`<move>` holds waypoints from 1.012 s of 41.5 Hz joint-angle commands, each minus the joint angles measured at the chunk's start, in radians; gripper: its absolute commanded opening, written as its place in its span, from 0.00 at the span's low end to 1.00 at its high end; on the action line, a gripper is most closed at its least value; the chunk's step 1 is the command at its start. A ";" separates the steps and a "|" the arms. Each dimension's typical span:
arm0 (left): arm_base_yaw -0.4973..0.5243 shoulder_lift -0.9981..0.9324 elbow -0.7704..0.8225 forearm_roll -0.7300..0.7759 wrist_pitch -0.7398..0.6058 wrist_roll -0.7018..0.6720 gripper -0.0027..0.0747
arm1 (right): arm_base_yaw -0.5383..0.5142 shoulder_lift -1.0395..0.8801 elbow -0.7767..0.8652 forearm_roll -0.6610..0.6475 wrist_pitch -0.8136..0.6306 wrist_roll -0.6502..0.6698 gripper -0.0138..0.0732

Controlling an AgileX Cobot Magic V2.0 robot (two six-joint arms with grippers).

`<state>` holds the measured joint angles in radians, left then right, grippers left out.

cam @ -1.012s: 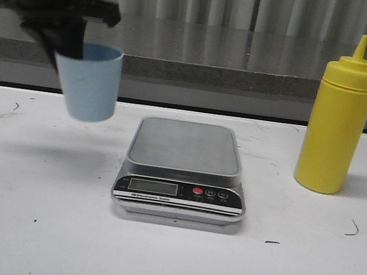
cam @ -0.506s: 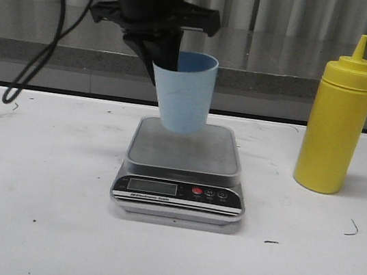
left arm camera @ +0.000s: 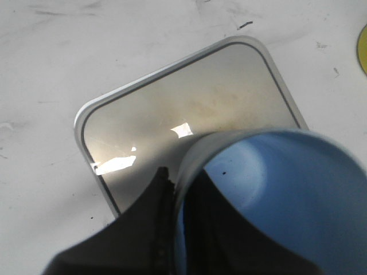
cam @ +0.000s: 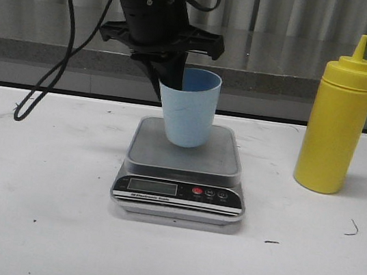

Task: Pour seasoning into cup on scale with both arms
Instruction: 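Lift the blue cup and carry it onto the scale platform, then open the left gripper and raise it away from the cup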

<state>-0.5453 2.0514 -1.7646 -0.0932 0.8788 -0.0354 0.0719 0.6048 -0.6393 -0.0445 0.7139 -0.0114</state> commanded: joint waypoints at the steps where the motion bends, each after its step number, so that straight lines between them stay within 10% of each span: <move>1: -0.005 -0.054 -0.032 0.003 -0.028 -0.007 0.23 | 0.002 0.007 -0.028 -0.004 -0.063 -0.011 0.74; 9: -0.005 -0.054 -0.032 -0.002 -0.026 -0.007 0.53 | 0.002 0.007 -0.028 -0.004 -0.063 -0.011 0.74; 26: -0.003 -0.306 0.033 0.106 0.004 -0.004 0.54 | 0.002 0.007 -0.028 -0.004 -0.063 -0.011 0.74; 42: 0.069 -0.765 0.484 0.160 -0.104 -0.064 0.54 | 0.002 0.007 -0.028 -0.004 -0.062 -0.011 0.74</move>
<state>-0.5052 1.4124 -1.3456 0.0651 0.8583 -0.0676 0.0719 0.6048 -0.6393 -0.0445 0.7139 -0.0114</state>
